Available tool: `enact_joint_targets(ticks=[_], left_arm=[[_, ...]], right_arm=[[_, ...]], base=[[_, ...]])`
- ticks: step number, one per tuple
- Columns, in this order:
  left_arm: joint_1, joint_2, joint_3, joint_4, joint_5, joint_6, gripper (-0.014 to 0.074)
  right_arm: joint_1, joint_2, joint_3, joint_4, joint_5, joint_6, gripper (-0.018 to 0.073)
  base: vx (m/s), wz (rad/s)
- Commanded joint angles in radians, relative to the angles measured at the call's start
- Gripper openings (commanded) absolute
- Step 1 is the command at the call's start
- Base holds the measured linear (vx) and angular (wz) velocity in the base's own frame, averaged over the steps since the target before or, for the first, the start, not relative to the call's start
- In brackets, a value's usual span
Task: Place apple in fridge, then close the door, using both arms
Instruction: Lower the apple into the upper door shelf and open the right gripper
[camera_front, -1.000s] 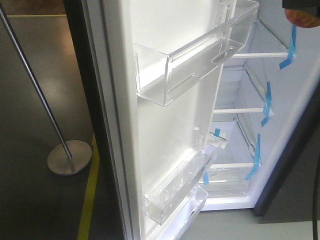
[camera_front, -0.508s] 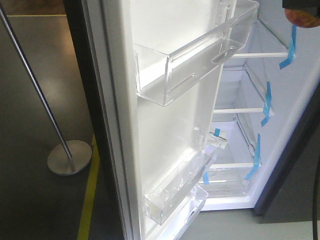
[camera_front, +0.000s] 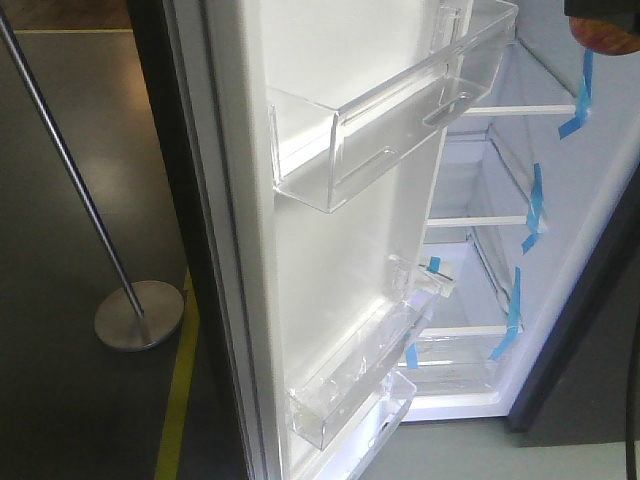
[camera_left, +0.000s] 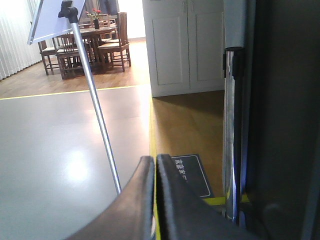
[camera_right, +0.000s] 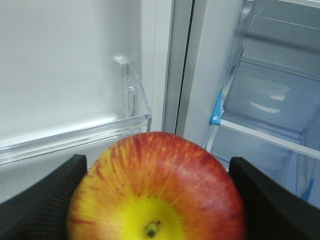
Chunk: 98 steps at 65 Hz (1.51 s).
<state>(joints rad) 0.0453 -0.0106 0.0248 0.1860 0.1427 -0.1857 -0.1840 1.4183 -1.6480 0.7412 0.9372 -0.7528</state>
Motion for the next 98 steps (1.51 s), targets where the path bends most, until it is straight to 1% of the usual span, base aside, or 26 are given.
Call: enact_joint_targets(ticks=[1,6,9,12,15,18,23,27,32,37,45,53,60,68,72,77,87,92,98], left_arm=[[-0.007,-0.016,-0.020,-0.002,-0.066,-0.006,-0.0007],[-0.007,-0.016,-0.020,-0.002,-0.066,-0.006,-0.0007],[-0.007,-0.016,-0.020,-0.002,-0.066,-0.006,-0.0007],[-0.007,-0.016,-0.020,-0.002,-0.066,-0.006,-0.0007],[-0.007,-0.016,-0.020,-0.002,-0.066,-0.006,-0.0007],[-0.007,-0.016,-0.020,-0.002,-0.066,-0.006,-0.0007],[-0.007,-0.016,-0.020,-0.002,-0.066,-0.006,-0.0007],[-0.007,-0.016,-0.020,-0.002,-0.066,-0.006,-0.0007],[-0.007,-0.016,-0.020,-0.002,-0.066,-0.006,-0.0007],[-0.007,-0.016,-0.020,-0.002,-0.066,-0.006,-0.0007],[-0.007,-0.016,-0.020,-0.002,-0.066,-0.006,-0.0007],[-0.007,-0.016,-0.020,-0.002,-0.066,-0.006,-0.0007],[-0.007,-0.016,-0.020,-0.002,-0.066,-0.006,-0.0007],[-0.007,-0.016,-0.020,-0.002,-0.066,-0.006,-0.0007],[-0.007,-0.016,-0.020,-0.002,-0.066,-0.006,-0.0007],[-0.007,-0.016,-0.020,-0.002,-0.066,-0.006,-0.0007],[-0.007,-0.016,-0.020,-0.002,-0.066,-0.006,-0.0007],[-0.007,-0.016,-0.020,-0.002,-0.066,-0.006,-0.0007],[-0.007,-0.016,-0.020,-0.002,-0.066,-0.006,-0.0007]], right_arm=[[-0.005,-0.032,-0.031,0.084,-0.078,-0.004,0.0119],[-0.005,-0.037,-0.033,0.142,-0.090,-0.019,0.0119],[-0.005,-0.046,-0.033,0.205,-0.113,-0.043,0.0119],[-0.005,-0.056,-0.034,0.291,-0.128,-0.083,0.0119],[-0.005,-0.065,-0.034,0.382,-0.132,-0.160,0.0119],[-0.005,-0.069,-0.036,0.456,-0.132,-0.213,0.0119],[-0.002,-0.057,-0.057,0.570,-0.117,-0.262,0.0119],[0.019,-0.041,-0.089,0.600,-0.098,-0.272,0.0119],[0.054,-0.011,-0.136,0.593,-0.085,-0.272,0.0119],[0.105,0.029,-0.189,0.570,-0.077,-0.270,0.0120],[0.174,0.093,-0.244,0.493,-0.077,-0.269,0.0123],[0.225,0.147,-0.253,0.421,-0.082,-0.265,0.0125],[0.244,0.189,-0.252,0.375,-0.090,-0.266,0.0133],[0.243,0.208,-0.252,0.372,-0.096,-0.266,0.0176],[0.243,0.213,-0.252,0.369,-0.104,-0.266,0.0218],[0.243,0.213,-0.252,0.362,-0.111,-0.266,0.0294],[0.243,0.216,-0.252,0.348,-0.113,-0.236,0.0504],[0.243,0.219,-0.252,0.309,-0.119,-0.197,0.0607],[0.243,0.224,-0.252,0.257,-0.127,-0.156,0.0680]], base=[[0.00,0.00],[0.00,0.00],[0.00,0.00],[0.00,0.00],[0.00,0.00],[0.00,0.00],[0.00,0.00],[0.00,0.00],[0.00,0.00],[0.00,0.00],[0.00,0.00],[0.00,0.00],[0.00,0.00],[0.00,0.00],[0.00,0.00],[0.00,0.00],[0.00,0.00],[0.00,0.00],[0.00,0.00]])
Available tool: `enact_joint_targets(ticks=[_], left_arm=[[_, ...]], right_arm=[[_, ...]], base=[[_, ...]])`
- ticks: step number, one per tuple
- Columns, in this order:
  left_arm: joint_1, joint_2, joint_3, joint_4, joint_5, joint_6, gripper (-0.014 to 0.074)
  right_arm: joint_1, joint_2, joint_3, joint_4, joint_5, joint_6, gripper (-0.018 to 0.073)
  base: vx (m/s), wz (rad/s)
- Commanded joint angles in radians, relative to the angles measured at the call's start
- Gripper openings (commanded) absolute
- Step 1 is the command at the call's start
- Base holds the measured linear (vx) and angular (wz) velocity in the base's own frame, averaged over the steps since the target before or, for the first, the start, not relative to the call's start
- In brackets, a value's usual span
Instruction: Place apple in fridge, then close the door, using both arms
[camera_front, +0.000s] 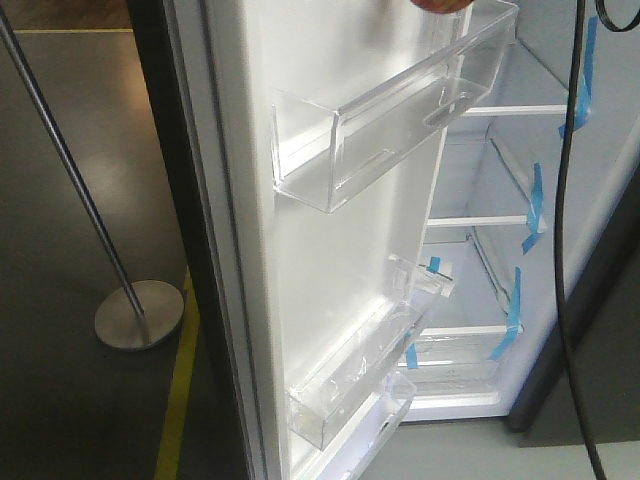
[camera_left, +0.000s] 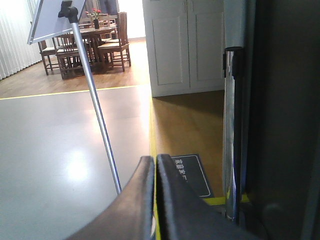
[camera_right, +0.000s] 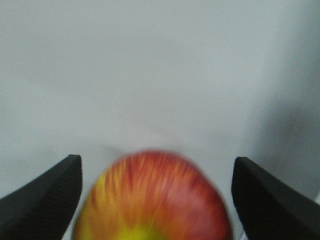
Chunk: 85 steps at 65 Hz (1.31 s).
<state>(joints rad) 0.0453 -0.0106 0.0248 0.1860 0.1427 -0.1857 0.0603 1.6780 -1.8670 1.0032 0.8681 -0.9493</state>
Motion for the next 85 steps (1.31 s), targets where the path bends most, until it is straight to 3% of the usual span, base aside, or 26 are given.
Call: enact_joint_targets(ticks=[1,8,22,37,47,59,71,85], left_arm=[[-0.007,-0.016,-0.020,-0.002,-0.066,-0.006,-0.0007],[-0.007,-0.016,-0.020,-0.002,-0.066,-0.006,-0.0007],[-0.007,-0.016,-0.020,-0.002,-0.066,-0.006,-0.0007],[-0.007,-0.016,-0.020,-0.002,-0.066,-0.006,-0.0007],[-0.007,-0.016,-0.020,-0.002,-0.066,-0.006,-0.0007],[-0.007,-0.016,-0.020,-0.002,-0.066,-0.006,-0.0007],[-0.007,-0.016,-0.020,-0.002,-0.066,-0.006,-0.0007],[-0.007,-0.016,-0.020,-0.002,-0.073,-0.005,-0.0007]], right_arm=[[-0.002,-0.035,-0.033,-0.015,-0.059,0.045,0.0686],[-0.002,-0.035,-0.033,-0.076,-0.059,0.062,0.0696],[-0.002,-0.044,-0.033,-0.078,-0.072,0.058,0.0665],[-0.002,-0.159,-0.033,-0.084,-0.108,0.023,0.0571],[-0.002,-0.275,-0.033,-0.108,-0.085,0.064,0.0375],[-0.002,-0.391,-0.033,-0.193,0.027,0.121,-0.0016],[-0.002,-0.510,0.070,-0.267,0.063,0.204,-0.0003],[-0.002,-0.731,0.435,-0.274,-0.034,0.196,-0.0004]], base=[[0.00,0.00],[0.00,0.00],[0.00,0.00],[0.00,0.00],[0.00,0.00],[0.00,0.00],[0.00,0.00],[0.00,0.00]])
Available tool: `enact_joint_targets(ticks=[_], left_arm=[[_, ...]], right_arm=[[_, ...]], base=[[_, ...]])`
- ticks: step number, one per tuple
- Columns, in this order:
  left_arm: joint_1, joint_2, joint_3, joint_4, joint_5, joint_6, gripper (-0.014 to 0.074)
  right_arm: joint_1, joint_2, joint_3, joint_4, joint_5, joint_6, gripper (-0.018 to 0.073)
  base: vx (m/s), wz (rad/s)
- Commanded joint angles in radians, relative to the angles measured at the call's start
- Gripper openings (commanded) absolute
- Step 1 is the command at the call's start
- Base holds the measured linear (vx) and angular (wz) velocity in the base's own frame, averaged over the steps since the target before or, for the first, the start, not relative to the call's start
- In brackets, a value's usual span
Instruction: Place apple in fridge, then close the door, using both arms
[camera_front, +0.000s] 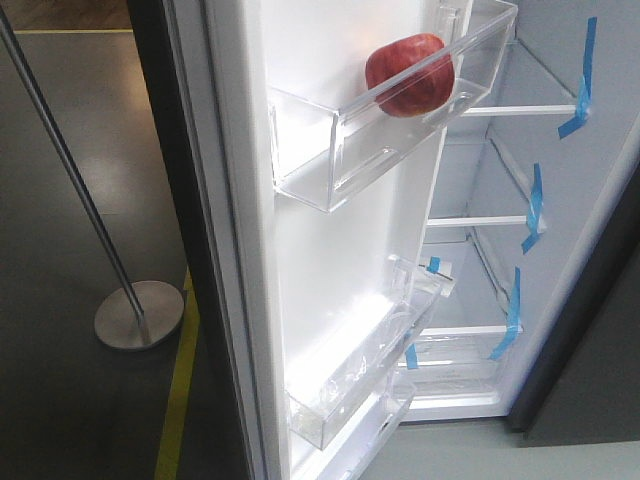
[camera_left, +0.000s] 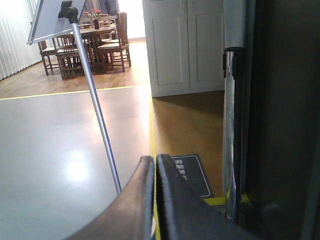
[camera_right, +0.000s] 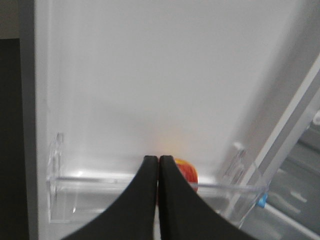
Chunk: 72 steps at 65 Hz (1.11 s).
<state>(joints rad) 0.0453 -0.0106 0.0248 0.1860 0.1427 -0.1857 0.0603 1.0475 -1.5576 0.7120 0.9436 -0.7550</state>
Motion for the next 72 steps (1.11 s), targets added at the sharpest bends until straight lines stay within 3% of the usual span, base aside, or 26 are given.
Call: enact_joint_targets(ticks=[1,20,27,35,45,50,59,66,72], left_arm=[[-0.007,-0.016,-0.020,-0.002,-0.073,-0.005,-0.0007],[-0.007,-0.016,-0.020,-0.002,-0.079,-0.009,-0.0007],[-0.007,-0.016,-0.020,-0.010,-0.135,-0.080,-0.0007],[-0.007,-0.016,-0.020,-0.037,-0.244,-0.218,-0.0007],[-0.007,-0.016,-0.020,-0.037,-0.335,-0.233,-0.0007],[-0.007,-0.016,-0.021,-0.043,-0.386,-0.280,-0.0007],[-0.007,-0.016,-0.029,-0.105,-0.524,-0.431,-0.0007],[-0.007,-0.016,-0.029,-0.150,-0.682,-0.462,-0.0007],[-0.007,-0.016,-0.029,-0.250,-0.772,-0.473,-0.0008]], right_arm=[[-0.002,-0.118,0.152,0.017,-0.123,0.002,-0.0004],[-0.002,-0.461,0.627,0.017,-0.218,0.023,-0.0004],[-0.002,-0.555,0.742,0.017,-0.212,0.061,-0.0004],[-0.002,-0.631,0.823,0.011,-0.213,0.093,-0.0004],[-0.002,-0.681,0.908,0.009,-0.201,0.104,-0.0004],[-0.002,-0.690,0.935,0.010,-0.184,0.108,-0.0004],[-0.002,-0.690,0.941,0.013,-0.157,0.108,-0.0004],[-0.002,-0.690,0.941,0.014,-0.163,0.108,-0.0004],[-0.002,-0.690,0.941,0.013,-0.165,0.108,-0.0004]], base=[[0.00,0.00],[0.00,0.00],[0.00,0.00],[0.00,0.00],[0.00,0.00],[0.00,0.00],[0.00,0.00],[0.00,0.00],[0.00,0.00]])
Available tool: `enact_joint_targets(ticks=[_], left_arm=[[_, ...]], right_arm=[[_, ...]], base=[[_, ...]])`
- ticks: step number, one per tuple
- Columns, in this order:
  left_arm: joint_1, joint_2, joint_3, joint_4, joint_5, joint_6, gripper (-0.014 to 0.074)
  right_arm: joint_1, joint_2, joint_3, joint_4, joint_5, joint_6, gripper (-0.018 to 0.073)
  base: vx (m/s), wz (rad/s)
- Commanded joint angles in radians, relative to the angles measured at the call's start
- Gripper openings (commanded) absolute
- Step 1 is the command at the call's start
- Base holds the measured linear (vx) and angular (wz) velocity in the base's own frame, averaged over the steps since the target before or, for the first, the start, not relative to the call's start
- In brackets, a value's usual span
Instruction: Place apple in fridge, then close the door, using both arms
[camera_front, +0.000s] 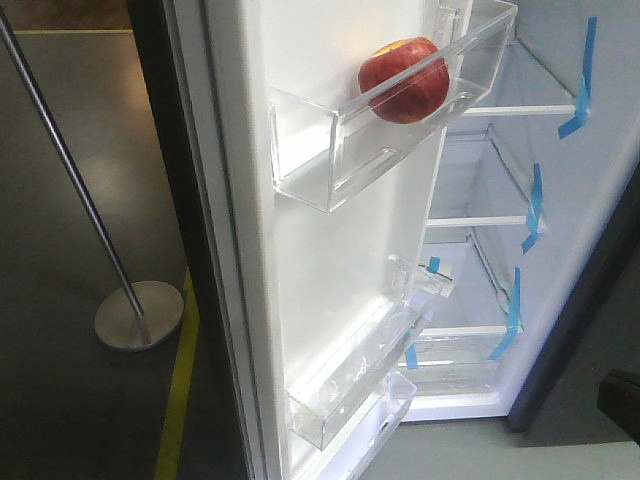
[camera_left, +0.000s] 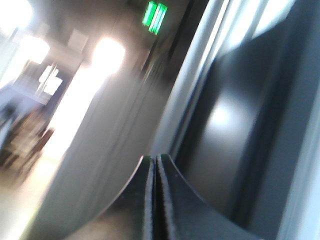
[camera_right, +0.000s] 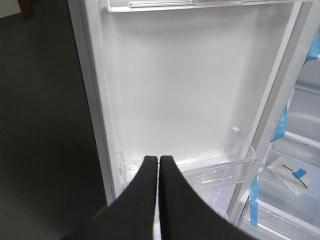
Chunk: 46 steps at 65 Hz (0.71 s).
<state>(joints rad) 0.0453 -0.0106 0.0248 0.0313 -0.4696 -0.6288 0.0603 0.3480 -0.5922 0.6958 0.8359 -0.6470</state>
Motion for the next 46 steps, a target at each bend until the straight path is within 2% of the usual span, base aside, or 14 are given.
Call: enact_joint_targets(ticks=[1,8,22,29,38,46], left_arm=[[-0.007,-0.016,-0.029,-0.109,-0.165,-0.038,-0.0008],[-0.007,-0.016,-0.029,-0.190,-0.140,-0.120,-0.0008],[-0.007,-0.015,-0.031,-0.176,-0.014,-0.366,-0.0008],[-0.007,-0.012,-0.094,-0.087,0.077,-0.426,-0.0008],[-0.007,0.055,-0.248,0.042,0.194,-0.433,-0.0008],[-0.007,0.186,-0.396,0.120,0.271,-0.434,-0.0008]], right_arm=[[-0.002,0.009,-0.024,0.030,-0.057,0.000,-0.0004],[-0.002,0.009,-0.024,0.030,-0.057,0.000,-0.0004],[-0.002,0.009,-0.024,0.030,-0.058,-0.001,-0.0004],[-0.002,0.009,-0.024,0.030,-0.058,-0.001,-0.0004],[-0.002,0.009,-0.024,0.030,-0.058,-0.001,-0.0004],[-0.002,0.009,-0.024,0.030,-0.058,-0.001,-0.0004]], base=[[0.00,0.00],[0.00,0.00],[0.00,0.00],[0.00,0.00],[0.00,0.00],[0.00,0.00]])
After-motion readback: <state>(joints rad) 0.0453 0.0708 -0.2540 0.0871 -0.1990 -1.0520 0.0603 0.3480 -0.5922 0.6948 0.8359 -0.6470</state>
